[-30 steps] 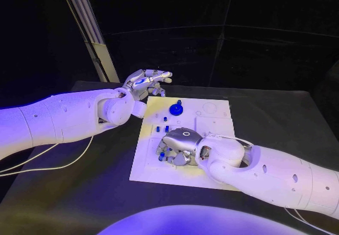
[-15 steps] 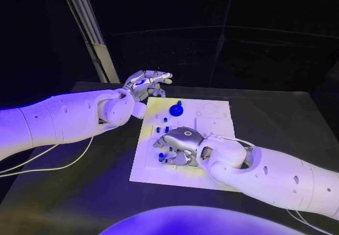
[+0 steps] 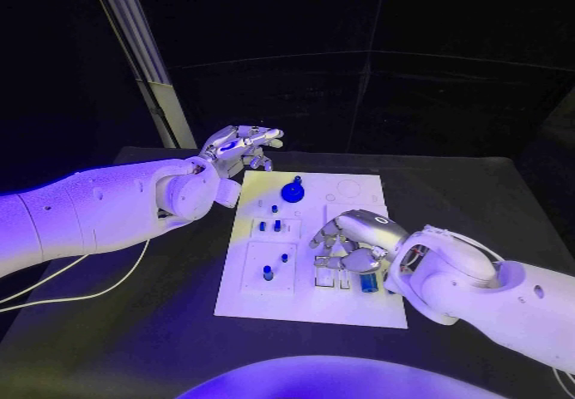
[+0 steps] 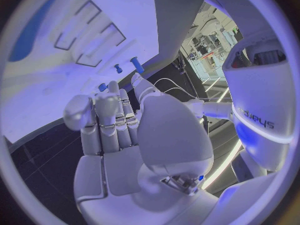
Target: Assemble the parts on the task board
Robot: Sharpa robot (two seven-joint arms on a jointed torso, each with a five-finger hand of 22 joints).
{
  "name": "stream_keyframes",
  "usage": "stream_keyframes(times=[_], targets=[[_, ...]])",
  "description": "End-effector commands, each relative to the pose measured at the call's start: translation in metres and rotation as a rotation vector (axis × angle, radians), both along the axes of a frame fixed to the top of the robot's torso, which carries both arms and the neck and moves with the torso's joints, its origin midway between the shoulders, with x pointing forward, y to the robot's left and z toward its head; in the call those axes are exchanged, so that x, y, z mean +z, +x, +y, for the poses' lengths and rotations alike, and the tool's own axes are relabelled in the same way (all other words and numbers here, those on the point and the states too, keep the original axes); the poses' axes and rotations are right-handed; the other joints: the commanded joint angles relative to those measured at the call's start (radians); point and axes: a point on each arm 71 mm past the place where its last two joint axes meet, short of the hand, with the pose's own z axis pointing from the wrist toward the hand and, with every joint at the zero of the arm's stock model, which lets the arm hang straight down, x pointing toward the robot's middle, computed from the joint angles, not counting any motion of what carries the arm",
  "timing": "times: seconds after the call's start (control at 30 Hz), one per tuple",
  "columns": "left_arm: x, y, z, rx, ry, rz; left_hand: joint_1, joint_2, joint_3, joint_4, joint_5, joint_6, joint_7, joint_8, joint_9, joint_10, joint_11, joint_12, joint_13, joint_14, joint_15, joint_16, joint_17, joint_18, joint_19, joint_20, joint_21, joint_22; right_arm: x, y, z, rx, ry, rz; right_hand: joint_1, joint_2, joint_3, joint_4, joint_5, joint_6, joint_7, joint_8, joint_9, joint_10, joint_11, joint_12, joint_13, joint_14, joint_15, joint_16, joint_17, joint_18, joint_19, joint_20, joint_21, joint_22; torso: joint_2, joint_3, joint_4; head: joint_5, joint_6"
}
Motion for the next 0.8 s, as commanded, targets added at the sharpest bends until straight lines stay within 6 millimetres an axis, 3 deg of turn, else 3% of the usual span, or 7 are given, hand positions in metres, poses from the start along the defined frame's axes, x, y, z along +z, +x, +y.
stream_keyframes(times=[0.03, 0.1, 0.23, 0.33, 0.47, 0.8], targets=[[0.001, -0.001, -0.001, -0.009, -0.009, -0.001, 0.006, 0.003, -0.007, 0.0, -0.007, -0.006, 0.001, 0.003, -0.001, -0.005, 0.001, 0.003, -0.001, -0.007, -0.003, 0.002, -0.001, 0.007, 0.008, 0.002, -0.004, -0.001, 0.001, 0.003, -0.022, -0.161, 0.085, 0.139, -0.041, -0.013, -0.024, 0.033, 0.035, 0.01, -0.021, 0.01, 0.001, 0.077, -0.024, 0.068, 0.048, 0.027, -0.021, 0.067, 0.089, -0.025, 0.045, -0.023, 0.049, 0.077, -0.004, 0.0, -0.0132, -0.014, 0.009], [0.001, -0.001, -0.001, -0.009, -0.009, -0.001, 0.006, 0.003, -0.007, 0.0, -0.007, -0.006, 0.001, 0.003, -0.001, -0.005, 0.001, 0.003, -0.001, -0.007, -0.003, 0.002, -0.001, 0.007, 0.008, 0.002, -0.004, -0.001, 0.0, 0.004, -0.04, -0.23, 0.06, 0.165, -0.078, -0.018, -0.054, 0.069, 0.098, 0.01, -0.03, 0.017, 0.0, 0.095, -0.031, 0.126, 0.102, 0.039, -0.03, 0.125, 0.168, -0.038, 0.079, -0.035, 0.087, 0.14, -0.004, 0.0002, -0.0176, -0.019, 0.011], [0.001, -0.002, -0.002, -0.012, -0.01, 0.0, 0.006, 0.003, -0.007, 0.0, -0.007, -0.006, 0.001, 0.003, -0.001, -0.005, 0.001, 0.003, -0.001, -0.007, -0.003, 0.002, -0.001, 0.007, 0.008, 0.002, -0.004, -0.001, -0.003, 0.004, -0.067, -0.345, -0.014, 0.195, -0.112, -0.017, -0.112, 0.123, 0.17, 0.025, -0.041, 0.048, 0.008, 0.095, -0.042, 0.291, 0.282, 0.043, -0.038, 0.188, 0.254, -0.047, 0.1, -0.045, 0.118, 0.19, -0.005, 0.0004, -0.0251, -0.028, 0.015], [0.001, -0.002, -0.003, -0.015, -0.011, 0.001, 0.006, 0.003, -0.007, 0.0, -0.007, -0.006, 0.001, 0.003, -0.001, -0.005, 0.001, 0.003, -0.001, -0.007, -0.003, 0.002, -0.001, 0.007, 0.008, 0.002, -0.004, -0.001, -0.005, 0.003, -0.079, -0.403, -0.068, 0.217, -0.119, 0.002, -0.149, 0.15, 0.182, 0.025, -0.044, 0.07, 0.014, 0.082, -0.043, 0.435, 0.46, 0.043, -0.039, 0.222, 0.304, -0.051, 0.108, -0.047, 0.132, 0.212, -0.005, 0.0004, -0.0267, -0.033, 0.016], [0.0, -0.003, -0.003, -0.016, -0.01, 0.003, 0.006, 0.003, -0.007, 0.0, -0.007, -0.006, 0.001, 0.003, -0.001, -0.005, 0.001, 0.003, -0.001, -0.007, -0.003, 0.002, -0.001, 0.007, 0.008, 0.002, -0.004, -0.001, -0.008, 0.001, -0.088, -0.455, -0.146, 0.247, -0.132, 0.025, -0.202, 0.151, 0.195, 0.007, -0.043, 0.095, 0.02, 0.056, -0.04, 0.529, 0.597, 0.041, -0.036, 0.245, 0.338, -0.054, 0.113, -0.044, 0.142, 0.231, -0.006, 0.0003, -0.0249, -0.039, 0.013], [-0.001, -0.004, -0.002, -0.017, -0.01, 0.005, 0.006, 0.003, -0.007, 0.0, -0.007, -0.006, 0.001, 0.003, -0.001, -0.005, 0.001, 0.003, -0.001, -0.007, -0.003, 0.002, -0.001, 0.007, 0.008, 0.002, -0.004, -0.001, -0.019, -0.007, -0.087, -0.473, -0.28, 0.257, -0.168, 0.025, -0.266, 0.155, 0.172, -0.007, -0.041, 0.126, 0.027, 0.031, -0.039, 0.537, 0.643, 0.036, -0.034, 0.243, 0.334, -0.054, 0.11, -0.04, 0.142, 0.232, -0.006, -0.0003, -0.0237, -0.048, 0.01]])
